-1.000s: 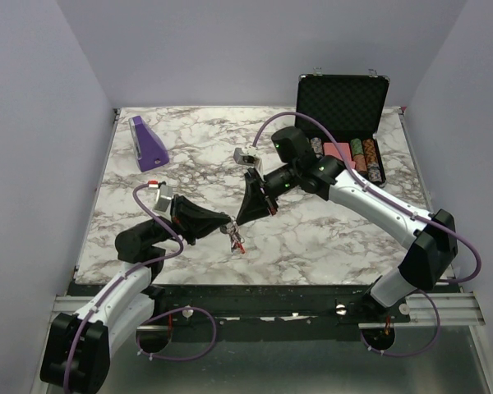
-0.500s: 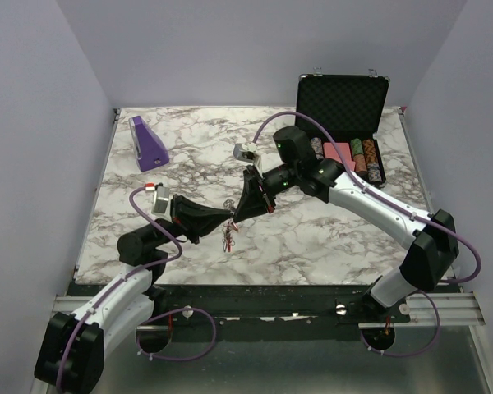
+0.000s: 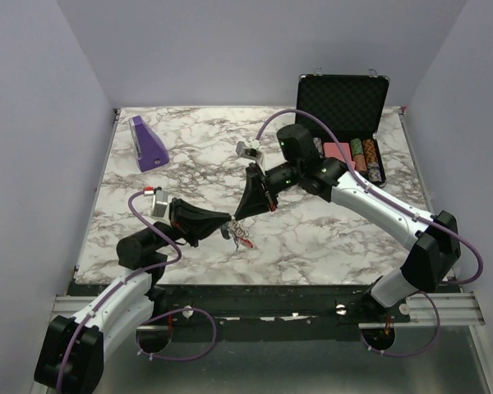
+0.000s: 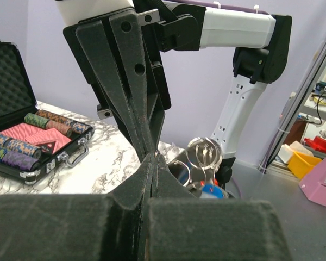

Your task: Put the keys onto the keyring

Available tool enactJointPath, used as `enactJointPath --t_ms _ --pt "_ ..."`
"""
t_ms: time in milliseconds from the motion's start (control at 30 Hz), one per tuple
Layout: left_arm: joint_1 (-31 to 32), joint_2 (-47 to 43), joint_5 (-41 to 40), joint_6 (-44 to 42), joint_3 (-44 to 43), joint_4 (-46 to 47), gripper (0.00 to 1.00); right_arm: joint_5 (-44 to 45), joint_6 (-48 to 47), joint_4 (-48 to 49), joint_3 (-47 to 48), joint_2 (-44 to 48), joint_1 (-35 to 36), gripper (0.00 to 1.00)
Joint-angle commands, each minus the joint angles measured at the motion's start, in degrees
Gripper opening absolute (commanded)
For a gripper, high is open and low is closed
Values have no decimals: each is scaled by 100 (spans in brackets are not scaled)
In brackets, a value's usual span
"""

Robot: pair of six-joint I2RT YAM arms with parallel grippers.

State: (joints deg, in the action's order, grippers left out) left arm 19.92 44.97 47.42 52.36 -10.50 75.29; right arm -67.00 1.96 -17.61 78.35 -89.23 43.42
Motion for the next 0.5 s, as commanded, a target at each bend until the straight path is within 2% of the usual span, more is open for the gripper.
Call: enactJointPath --t_ms 0,200,267,300,467 --pt "-59 -6 224 125 66 1612 0 -225 165 126 76 195 -44 1" --pt "-111 -15 294 196 66 1621 0 -208 235 152 40 204 -97 4" --pt "-138 -15 294 187 83 1621 0 -226 226 161 40 222 -132 8" --pt "-155 -15 303 187 92 1621 0 -243 235 161 40 231 -184 11" --pt "-313 21 399 178 154 1612 0 -331 139 74 5 301 -369 41"
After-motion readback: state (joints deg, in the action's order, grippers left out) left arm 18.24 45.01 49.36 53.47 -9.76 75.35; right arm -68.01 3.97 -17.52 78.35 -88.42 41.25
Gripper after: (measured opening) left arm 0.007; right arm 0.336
